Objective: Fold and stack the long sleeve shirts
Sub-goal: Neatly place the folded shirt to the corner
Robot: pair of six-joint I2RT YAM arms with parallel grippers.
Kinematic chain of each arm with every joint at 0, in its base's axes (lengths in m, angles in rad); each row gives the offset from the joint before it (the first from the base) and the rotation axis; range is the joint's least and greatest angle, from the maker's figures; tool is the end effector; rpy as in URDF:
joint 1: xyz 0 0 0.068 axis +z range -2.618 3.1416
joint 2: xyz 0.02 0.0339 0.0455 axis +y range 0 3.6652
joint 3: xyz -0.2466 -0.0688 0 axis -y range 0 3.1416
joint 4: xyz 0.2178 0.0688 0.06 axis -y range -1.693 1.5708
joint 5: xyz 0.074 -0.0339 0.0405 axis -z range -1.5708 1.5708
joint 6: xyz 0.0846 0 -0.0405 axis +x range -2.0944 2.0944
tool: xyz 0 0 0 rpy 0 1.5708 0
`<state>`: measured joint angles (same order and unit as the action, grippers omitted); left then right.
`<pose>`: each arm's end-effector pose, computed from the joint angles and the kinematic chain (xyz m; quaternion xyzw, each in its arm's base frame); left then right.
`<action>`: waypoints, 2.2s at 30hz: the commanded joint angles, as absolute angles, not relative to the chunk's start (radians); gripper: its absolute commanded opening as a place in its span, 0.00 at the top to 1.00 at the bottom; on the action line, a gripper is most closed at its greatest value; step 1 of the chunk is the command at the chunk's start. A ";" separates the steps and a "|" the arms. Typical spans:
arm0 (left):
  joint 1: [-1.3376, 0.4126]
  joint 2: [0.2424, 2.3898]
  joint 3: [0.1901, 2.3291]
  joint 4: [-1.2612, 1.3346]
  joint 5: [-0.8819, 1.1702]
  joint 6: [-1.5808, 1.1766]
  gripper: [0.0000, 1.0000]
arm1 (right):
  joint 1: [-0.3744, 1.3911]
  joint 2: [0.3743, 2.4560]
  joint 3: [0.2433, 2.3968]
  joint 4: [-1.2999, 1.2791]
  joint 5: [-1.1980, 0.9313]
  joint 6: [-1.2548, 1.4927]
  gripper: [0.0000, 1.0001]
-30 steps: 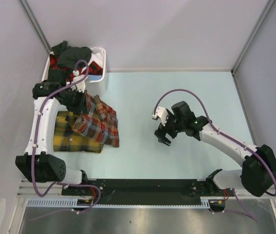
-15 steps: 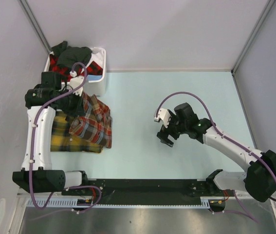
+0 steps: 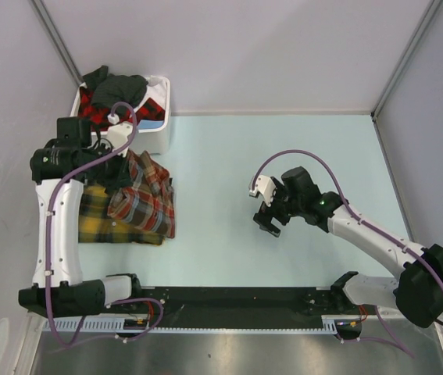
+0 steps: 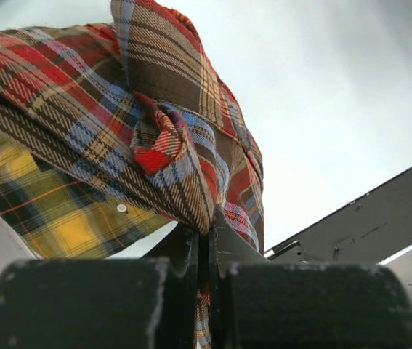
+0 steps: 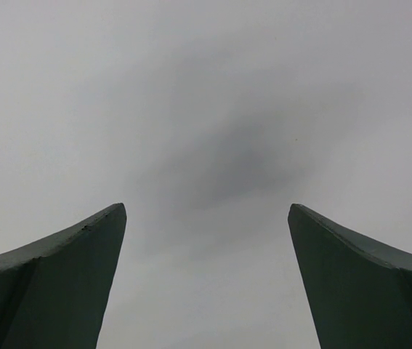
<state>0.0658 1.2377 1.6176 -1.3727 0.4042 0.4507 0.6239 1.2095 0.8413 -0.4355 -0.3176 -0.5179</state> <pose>0.2041 -0.0199 0.3559 0.2358 0.9107 -0.1147 0.3191 0.1995 0.1761 0.2106 -0.5446 0.7385 0.1660 0.3612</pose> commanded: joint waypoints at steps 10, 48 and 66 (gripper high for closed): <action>0.235 1.305 1.648 -1.345 0.471 0.712 1.00 | 0.623 1.192 0.848 -0.411 -0.296 -0.526 0.00; 0.594 1.641 1.399 -0.880 0.287 0.766 0.57 | 0.574 1.213 0.934 -0.453 -0.296 -0.531 0.00; 0.221 1.364 1.431 -0.907 0.436 0.510 0.01 | 0.131 1.333 1.124 -0.496 -0.540 -0.216 0.00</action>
<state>0.4065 1.4261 1.3872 -0.9291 0.3805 0.6510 0.2409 1.3190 1.0550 -0.4973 -0.4355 -0.3576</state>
